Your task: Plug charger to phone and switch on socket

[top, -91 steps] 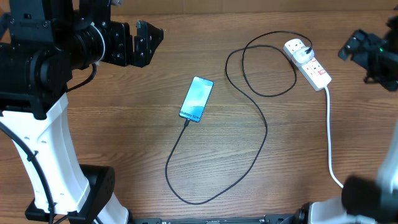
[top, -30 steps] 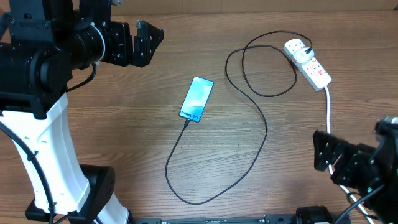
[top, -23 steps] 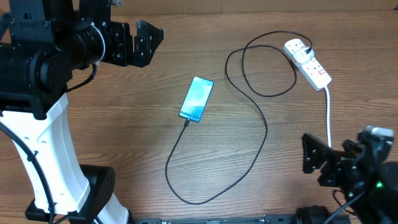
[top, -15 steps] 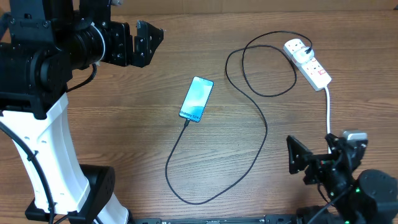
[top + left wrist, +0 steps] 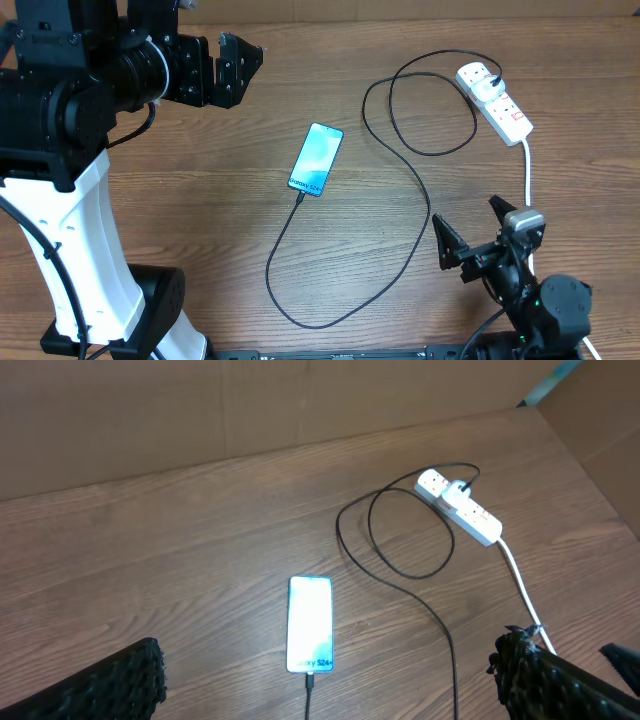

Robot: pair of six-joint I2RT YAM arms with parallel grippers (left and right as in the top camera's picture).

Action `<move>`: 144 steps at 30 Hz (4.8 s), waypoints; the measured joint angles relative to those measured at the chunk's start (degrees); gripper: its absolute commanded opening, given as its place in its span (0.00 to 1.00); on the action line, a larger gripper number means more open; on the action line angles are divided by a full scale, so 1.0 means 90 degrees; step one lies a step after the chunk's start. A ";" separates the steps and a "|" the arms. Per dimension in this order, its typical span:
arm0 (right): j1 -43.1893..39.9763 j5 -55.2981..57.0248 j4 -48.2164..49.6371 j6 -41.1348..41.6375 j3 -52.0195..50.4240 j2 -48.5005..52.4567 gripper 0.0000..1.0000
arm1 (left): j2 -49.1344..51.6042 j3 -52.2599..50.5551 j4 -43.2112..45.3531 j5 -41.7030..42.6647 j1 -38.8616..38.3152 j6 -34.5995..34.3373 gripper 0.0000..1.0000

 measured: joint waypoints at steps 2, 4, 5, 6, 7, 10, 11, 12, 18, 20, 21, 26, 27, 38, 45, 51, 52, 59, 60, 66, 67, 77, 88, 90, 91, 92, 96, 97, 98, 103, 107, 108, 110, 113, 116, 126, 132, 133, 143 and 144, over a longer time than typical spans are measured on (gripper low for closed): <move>0.0000 -0.0068 0.0338 -0.0019 -0.0260 -0.0175 1.00 | 0.0000 0.0000 0.0000 0.0002 0.0000 0.0000 1.00; 0.0000 -0.0134 0.0653 -0.0027 -0.0515 -0.0362 1.00 | 0.0000 0.0000 0.0000 0.0000 0.0000 0.0000 1.00; 0.0000 -0.0155 0.0741 -0.0029 -0.0602 -0.0427 1.00 | 0.0000 0.0000 0.0000 0.0002 0.0000 0.0000 1.00; 0.0000 -0.0180 0.0869 -0.0032 -0.0709 -0.0520 1.00 | 0.0000 0.0000 0.0000 0.0000 0.0000 0.0000 1.00; 0.0000 -0.0204 0.0981 -0.0034 -0.0814 -0.0617 1.00 | 0.0000 0.0000 0.0000 0.0000 0.0000 0.0000 1.00; 0.0000 -0.0240 0.1379 -0.0070 -0.1124 -0.0826 1.00 | 0.0000 0.0000 0.0000 0.0000 0.0000 0.0000 1.00; 0.0000 -0.0248 0.1491 -0.0083 -0.1190 -0.0843 1.00 | 0.0000 0.0000 0.0000 0.0002 0.0000 0.0000 1.00; 0.0000 -0.0250 0.1627 -0.0095 -0.1265 -0.0848 1.00 | 0.0000 0.0000 0.0000 0.0000 0.0000 0.0000 1.00; 0.0000 -0.0253 0.2465 -0.0168 -0.1802 -0.0845 1.00 | 0.0000 0.0000 0.0000 0.0002 0.0000 0.0000 1.00; 0.0000 -0.0250 0.2730 -0.0168 -0.1996 -0.0845 1.00 | 0.0000 0.0000 0.0000 0.0000 0.0000 0.0000 1.00; 0.0000 -0.0248 0.2786 -0.0170 -0.2055 -0.0845 1.00 | 0.0000 0.0000 0.0000 0.0000 0.0000 0.0000 1.00; 0.0000 -0.0248 0.2781 -0.0277 -0.2091 -0.0845 1.00 | 0.0000 0.0000 0.0000 0.0000 0.0000 0.0000 1.00; 0.0000 -0.0248 0.2715 -0.0345 -0.2091 -0.0845 1.00 | 0.0000 0.0000 0.0000 0.0000 0.0000 0.0000 1.00; 0.0000 0.0019 0.2130 -0.0918 -0.2091 -0.0845 1.00 | 0.0000 0.0000 0.0000 0.0000 0.0000 0.0000 1.00; 0.0000 0.0529 0.2059 -0.0731 -0.2091 -0.0845 1.00 | 0.0000 0.0000 0.0000 0.0000 0.0000 0.0000 1.00; 0.0000 0.0913 0.2018 -0.0673 -0.2091 -0.0845 1.00 | 0.0000 0.0000 0.0000 0.0000 0.0000 0.0000 1.00; 0.0000 0.0957 0.2013 -0.0668 -0.2091 -0.0845 1.00 | 0.0000 0.0000 0.0000 0.0002 0.0000 0.0000 1.00; 0.0000 0.1124 0.2011 -0.0665 -0.2091 -0.0845 1.00 | 0.0000 0.0000 0.0000 0.0000 0.0000 0.0000 1.00; 0.0000 0.1178 0.2006 -0.0668 -0.2091 -0.0845 1.00 | 0.0000 0.0000 0.0000 0.0000 0.0000 0.0000 1.00; 0.0000 0.1353 0.1970 -0.0663 -0.2091 -0.0845 1.00 | 0.0000 0.0000 0.0000 0.0000 0.0000 0.0000 1.00; 0.0000 0.1360 0.1967 -0.0663 -0.2091 -0.0845 1.00 | 0.0000 0.0000 0.0000 0.0000 0.0000 0.0000 1.00; 0.0000 0.1503 0.1967 -0.0342 -0.2091 -0.0845 1.00 | 0.0000 0.0000 0.0000 0.0000 0.0000 0.0000 1.00; 0.0000 0.1518 0.1970 -0.0260 -0.2091 -0.0845 1.00 | 0.0000 0.0000 0.0000 0.0000 0.0000 0.0000 1.00; 0.0000 0.1518 0.1967 -0.0289 -0.2091 -0.0845 1.00 | 0.0000 0.0000 0.0000 0.0000 0.0000 0.0000 1.00; 0.0000 0.1518 0.1970 -0.0304 -0.2091 -0.0845 1.00 | 0.0000 0.0000 0.0000 0.0000 0.0000 0.0000 1.00; 0.0000 0.1518 0.1967 -0.0313 -0.2091 -0.0845 1.00 | 0.0000 0.0000 0.0000 0.0002 0.0000 0.0000 1.00; 0.0000 0.1518 0.1972 -0.0330 -0.2091 -0.0845 1.00 | 0.0000 0.0000 0.0000 0.0000 0.0000 0.0000 1.00; 0.0000 0.1518 0.1972 -0.0330 -0.2091 -0.0845 1.00 | 0.0000 0.0000 0.0000 0.0000 0.0000 0.0000 1.00; 0.0000 0.1520 0.1972 -0.0333 -0.2091 -0.0845 1.00 | 0.0000 0.0000 0.0000 0.0000 0.0000 0.0000 1.00; 0.0000 0.1515 0.1974 -0.0328 -0.2091 -0.0845 1.00 | 0.0000 0.0000 0.0000 0.0000 0.0000 0.0000 1.00; 0.0000 0.1518 0.1974 -0.0330 -0.2091 -0.0845 1.00 | 0.0000 0.0000 0.0000 0.0000 0.0000 0.0000 1.00; 0.0000 0.1518 0.1970 -0.0330 -0.2091 -0.0845 1.00 | 0.0000 0.0000 0.0000 0.0000 0.0000 0.0000 1.00; 0.0000 0.1518 0.1972 -0.0328 -0.2091 -0.0845 1.00 | 0.0000 0.0000 0.0000 0.0000 0.0000 0.0000 1.00; 0.0000 0.1518 0.1970 -0.0333 -0.2091 -0.0845 1.00 | 0.0000 0.0000 0.0000 0.0000 0.0000 0.0000 1.00; 0.0000 0.1518 0.1970 -0.0333 -0.2091 -0.0845 1.00 | 0.0000 0.0000 0.0000 0.0002 0.0000 0.0000 1.00; 0.0000 0.1518 0.1977 -0.0333 -0.2091 -0.0845 1.00 | 0.0000 0.0000 0.0000 0.0000 0.0000 0.0000 1.00; 0.0000 0.1518 0.1970 -0.0333 -0.2091 -0.0845 1.00 | 0.0000 0.0000 0.0000 -0.0231 0.0000 0.0005 1.00; 0.0000 0.1515 0.1972 -0.0333 -0.2091 -0.0845 1.00 | 0.0000 0.0000 0.0000 -0.0250 0.0000 0.0005 1.00; 0.0000 0.1518 0.1972 -0.0328 -0.2091 -0.0845 1.00 | -0.0478 -0.2314 0.0913 -0.0403 0.0000 0.0002 1.00; 0.0000 0.1515 0.1972 -0.0330 -0.2091 -0.0845 1.00 | -0.0648 -0.2849 0.1294 -0.0427 0.0000 0.0002 1.00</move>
